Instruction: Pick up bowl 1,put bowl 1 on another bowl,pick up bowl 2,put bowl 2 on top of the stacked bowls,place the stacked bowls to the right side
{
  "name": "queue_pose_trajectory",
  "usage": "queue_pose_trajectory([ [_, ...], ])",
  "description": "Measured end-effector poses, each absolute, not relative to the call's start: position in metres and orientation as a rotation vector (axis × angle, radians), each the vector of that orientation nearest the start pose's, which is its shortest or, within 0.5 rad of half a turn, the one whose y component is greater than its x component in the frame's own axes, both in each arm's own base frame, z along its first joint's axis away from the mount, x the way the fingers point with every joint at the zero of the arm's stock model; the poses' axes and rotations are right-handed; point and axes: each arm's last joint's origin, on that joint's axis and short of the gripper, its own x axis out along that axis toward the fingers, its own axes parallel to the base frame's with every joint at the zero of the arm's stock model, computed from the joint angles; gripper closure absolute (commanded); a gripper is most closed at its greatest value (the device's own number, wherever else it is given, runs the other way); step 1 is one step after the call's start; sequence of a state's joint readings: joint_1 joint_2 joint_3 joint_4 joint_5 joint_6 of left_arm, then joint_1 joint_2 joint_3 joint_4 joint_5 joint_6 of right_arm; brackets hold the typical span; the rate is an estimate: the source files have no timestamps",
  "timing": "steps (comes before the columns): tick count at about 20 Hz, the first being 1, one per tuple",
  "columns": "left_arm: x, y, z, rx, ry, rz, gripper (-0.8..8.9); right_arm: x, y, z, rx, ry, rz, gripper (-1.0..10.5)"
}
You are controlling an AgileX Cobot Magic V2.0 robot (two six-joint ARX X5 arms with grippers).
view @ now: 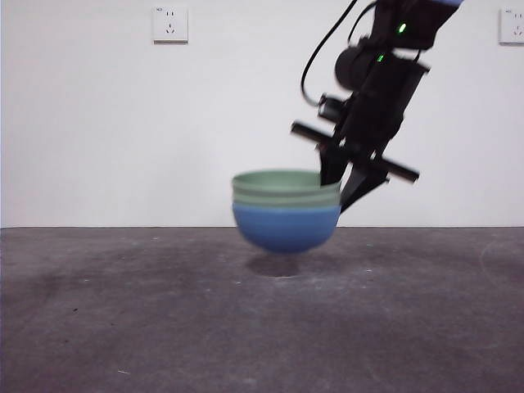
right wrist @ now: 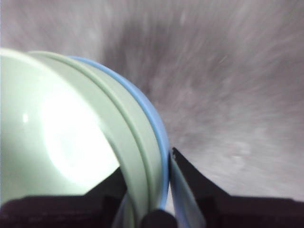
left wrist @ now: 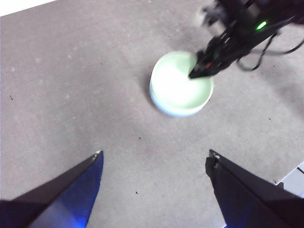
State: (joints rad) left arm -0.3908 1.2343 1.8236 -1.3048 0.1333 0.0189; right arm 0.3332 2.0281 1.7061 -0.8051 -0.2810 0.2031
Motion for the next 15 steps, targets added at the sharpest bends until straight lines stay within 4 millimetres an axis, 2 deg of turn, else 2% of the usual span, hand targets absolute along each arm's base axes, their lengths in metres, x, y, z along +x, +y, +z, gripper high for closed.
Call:
queue_pose_trajectory([
  [2, 0.161, -0.071, 0.475, 0.113, 0.712, -0.509, 4.49, 0.401, 0.130, 0.246, 0.154, 1.190, 0.403, 9.6],
  [7, 0.161, -0.071, 0.475, 0.118, 0.711, -0.511, 4.49, 0.403, 0.079, 0.241, 0.134, 1.278, 0.270, 9.6],
  [15, 0.162, -0.071, 0.476, 0.117, 0.703, -0.511, 4.49, 0.402, 0.029, 0.239, 0.163, 1.338, 0.192, 9.6],
])
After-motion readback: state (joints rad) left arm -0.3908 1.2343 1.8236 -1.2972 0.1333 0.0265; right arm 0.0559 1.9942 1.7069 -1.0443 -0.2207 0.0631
